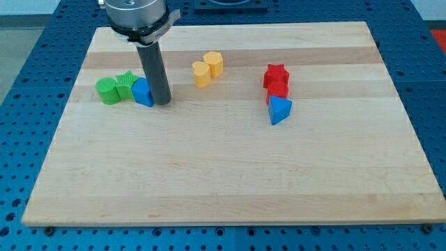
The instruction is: Push the blue cube towards the top left corner
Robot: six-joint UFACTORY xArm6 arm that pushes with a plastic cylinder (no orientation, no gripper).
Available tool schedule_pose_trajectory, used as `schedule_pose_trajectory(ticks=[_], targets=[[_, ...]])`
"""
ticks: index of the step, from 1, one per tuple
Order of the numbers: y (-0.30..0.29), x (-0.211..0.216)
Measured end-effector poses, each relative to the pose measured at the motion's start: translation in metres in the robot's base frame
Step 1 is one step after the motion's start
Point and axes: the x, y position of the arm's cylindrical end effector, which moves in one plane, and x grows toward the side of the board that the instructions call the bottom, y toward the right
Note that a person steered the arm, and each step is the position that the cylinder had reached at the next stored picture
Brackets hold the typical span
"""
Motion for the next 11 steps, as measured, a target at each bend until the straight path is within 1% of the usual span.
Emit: schedule_pose_trajectory(ticks=[1,3,4,5,6,7,8,9,11], targets=[[-0.014,0.020],[-0.024,0.020],[-0.022,-0.007],[-0.022,-0.055],[-0.022,-0.092],[-0.022,-0.119],[-0.021,-0.123],[-0.013,-0.116],[-0.037,-0.133]])
